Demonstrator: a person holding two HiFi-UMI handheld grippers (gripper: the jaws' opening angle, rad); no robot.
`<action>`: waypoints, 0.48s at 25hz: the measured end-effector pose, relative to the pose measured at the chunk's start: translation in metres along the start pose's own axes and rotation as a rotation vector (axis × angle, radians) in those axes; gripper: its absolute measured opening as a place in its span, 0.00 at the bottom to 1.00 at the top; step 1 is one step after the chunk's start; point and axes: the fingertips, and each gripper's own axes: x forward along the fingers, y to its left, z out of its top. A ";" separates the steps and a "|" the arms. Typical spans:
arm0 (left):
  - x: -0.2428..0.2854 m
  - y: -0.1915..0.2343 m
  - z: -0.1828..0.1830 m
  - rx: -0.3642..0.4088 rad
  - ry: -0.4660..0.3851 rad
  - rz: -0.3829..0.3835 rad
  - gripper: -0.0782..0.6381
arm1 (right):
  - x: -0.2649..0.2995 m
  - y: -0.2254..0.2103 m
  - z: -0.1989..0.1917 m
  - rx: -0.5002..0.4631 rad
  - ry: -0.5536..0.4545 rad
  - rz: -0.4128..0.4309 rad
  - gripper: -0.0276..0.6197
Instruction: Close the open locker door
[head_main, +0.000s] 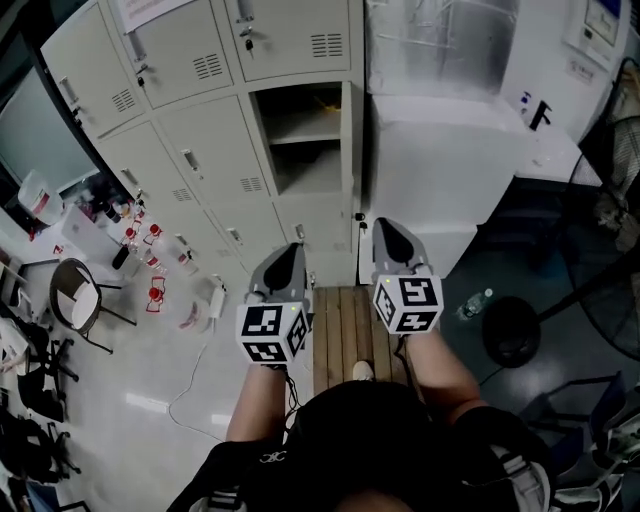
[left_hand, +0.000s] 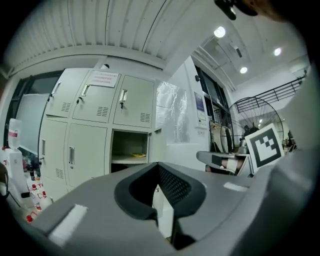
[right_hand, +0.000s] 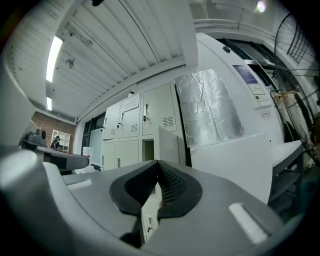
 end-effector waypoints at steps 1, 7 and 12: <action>0.011 0.002 0.003 -0.001 -0.001 0.003 0.11 | 0.010 -0.006 0.002 0.000 0.002 0.008 0.06; 0.057 0.012 0.012 -0.013 -0.009 0.028 0.11 | 0.051 -0.028 0.001 0.006 0.026 0.060 0.06; 0.071 0.021 0.007 -0.008 0.009 0.019 0.11 | 0.062 -0.021 -0.006 0.014 0.014 0.155 0.06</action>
